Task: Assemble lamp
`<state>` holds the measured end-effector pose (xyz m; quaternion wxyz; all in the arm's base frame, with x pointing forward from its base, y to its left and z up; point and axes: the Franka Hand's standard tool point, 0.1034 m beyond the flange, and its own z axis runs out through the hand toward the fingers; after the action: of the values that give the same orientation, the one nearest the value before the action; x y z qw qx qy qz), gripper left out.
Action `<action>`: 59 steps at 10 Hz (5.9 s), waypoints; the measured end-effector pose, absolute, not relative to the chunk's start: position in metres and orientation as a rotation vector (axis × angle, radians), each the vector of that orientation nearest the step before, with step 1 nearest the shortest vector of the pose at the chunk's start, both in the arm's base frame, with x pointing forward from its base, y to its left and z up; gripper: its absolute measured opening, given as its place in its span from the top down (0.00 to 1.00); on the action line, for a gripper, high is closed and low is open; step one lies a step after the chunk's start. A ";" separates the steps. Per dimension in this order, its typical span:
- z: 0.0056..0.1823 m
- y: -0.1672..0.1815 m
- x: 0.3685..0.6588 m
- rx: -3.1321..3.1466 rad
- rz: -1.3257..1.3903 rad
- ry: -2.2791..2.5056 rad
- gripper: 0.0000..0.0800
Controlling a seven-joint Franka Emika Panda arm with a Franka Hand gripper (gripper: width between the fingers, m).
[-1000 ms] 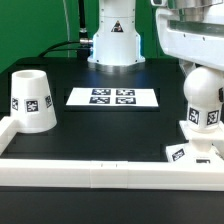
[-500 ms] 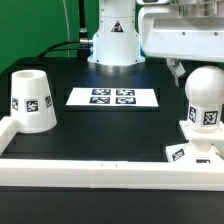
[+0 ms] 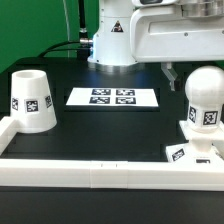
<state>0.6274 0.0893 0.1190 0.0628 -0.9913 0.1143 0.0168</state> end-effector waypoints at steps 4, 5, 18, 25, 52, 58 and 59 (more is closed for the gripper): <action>0.122 0.088 0.632 -3.032 -0.002 -0.266 0.13; 0.122 0.088 0.632 -3.021 -0.008 -0.378 0.13; 0.123 0.088 0.639 -2.526 -0.062 -1.897 0.13; 0.118 0.091 0.639 -2.100 0.005 -2.423 0.13; 0.116 0.086 0.643 -3.090 -0.154 -0.001 0.27; 0.115 0.084 0.641 -2.996 -0.112 0.644 0.27; 0.115 0.084 0.640 -2.951 -0.100 0.778 0.27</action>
Offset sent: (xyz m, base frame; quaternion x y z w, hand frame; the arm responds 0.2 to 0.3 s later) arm 0.0000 0.0000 0.0000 0.0000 0.0000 -0.1938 0.9810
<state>0.6404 0.0838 0.1149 0.0442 -0.9655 0.2547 -0.0327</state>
